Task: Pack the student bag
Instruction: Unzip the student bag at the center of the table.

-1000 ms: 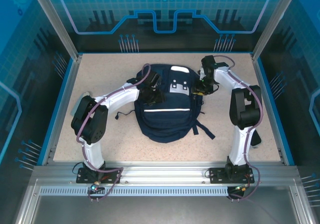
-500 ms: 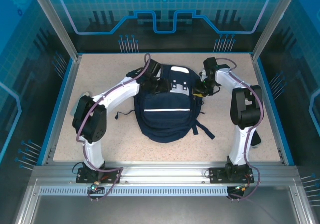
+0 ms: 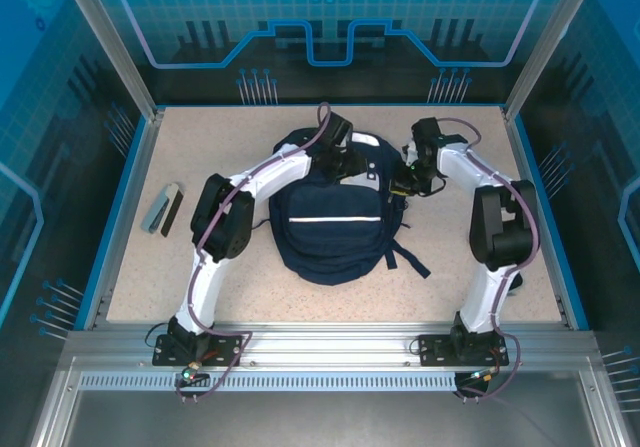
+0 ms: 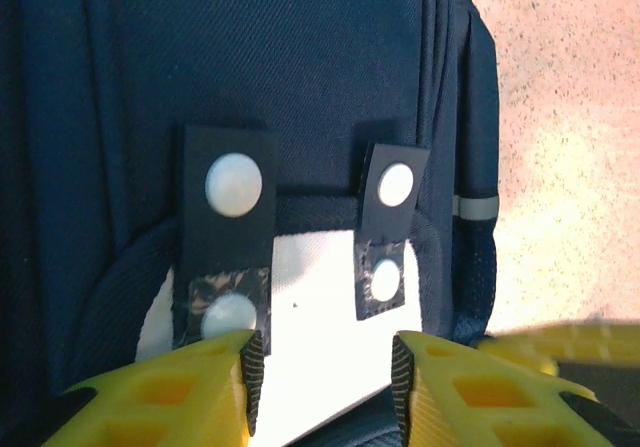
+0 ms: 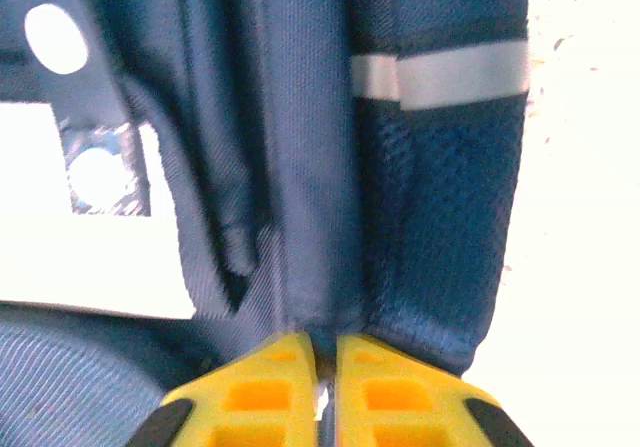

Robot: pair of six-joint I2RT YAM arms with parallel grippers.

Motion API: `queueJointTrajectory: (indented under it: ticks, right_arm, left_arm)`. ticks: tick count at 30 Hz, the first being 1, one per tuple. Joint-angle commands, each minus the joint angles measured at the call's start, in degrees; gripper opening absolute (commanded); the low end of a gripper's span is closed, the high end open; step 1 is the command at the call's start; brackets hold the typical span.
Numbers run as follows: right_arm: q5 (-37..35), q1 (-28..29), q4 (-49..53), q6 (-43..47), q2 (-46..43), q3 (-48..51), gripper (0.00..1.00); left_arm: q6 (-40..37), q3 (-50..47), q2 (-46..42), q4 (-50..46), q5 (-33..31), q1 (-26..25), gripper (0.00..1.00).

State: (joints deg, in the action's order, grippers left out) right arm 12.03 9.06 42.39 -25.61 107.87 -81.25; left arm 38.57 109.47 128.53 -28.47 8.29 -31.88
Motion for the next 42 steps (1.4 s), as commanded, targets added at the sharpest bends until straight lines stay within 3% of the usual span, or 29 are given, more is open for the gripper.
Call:
queueJointTrajectory:
  ticks: [1, 9, 17, 18, 21, 23, 27, 34, 42]
  right_arm:
    - [-1.51, 1.01, 2.80, 0.76, -4.23, 3.73, 0.00]
    - [-1.81, 4.19, 3.05, 1.09, -9.72, 11.37, 0.00]
    - [-4.79, 5.12, 6.94, 6.29, -9.11, 5.13, 0.00]
    - [-5.70, 5.22, 7.38, 6.80, -9.16, 4.78, 0.04]
    - [-8.48, 5.27, 8.30, 9.07, -8.76, 3.75, 0.30]
    - [-9.63, 5.29, 9.17, 10.89, -7.39, 2.28, 0.38]
    - [-10.13, 5.21, 10.56, 13.66, -3.38, -1.92, 0.42]
    - [-3.77, 4.55, 9.42, 16.35, 3.87, -7.89, 0.61]
    - [2.02, 5.15, 9.75, 18.94, 7.01, -6.55, 0.63]
  left_arm:
    - [1.26, 1.89, 5.06, -5.68, -4.91, 0.19, 0.42]
    - [2.61, 1.97, 7.74, -6.68, -4.68, 0.30, 0.42]
    - [0.84, 1.37, 6.85, -7.27, -3.11, 0.98, 0.42]
    - [0.48, 1.42, 6.75, -7.17, -2.42, 1.08, 0.42]
    - [-0.11, 1.59, 6.65, -7.07, -1.03, 1.08, 0.43]
    - [-0.50, 1.69, 6.69, -7.15, -0.80, 1.12, 0.43]
    - [-0.84, 1.82, 6.76, -7.58, -0.65, 1.31, 0.43]
    - [-1.36, 1.54, 7.04, -8.09, -0.57, 1.94, 0.43]
    - [-3.34, 0.69, 6.83, -9.63, -1.52, 3.20, 0.43]
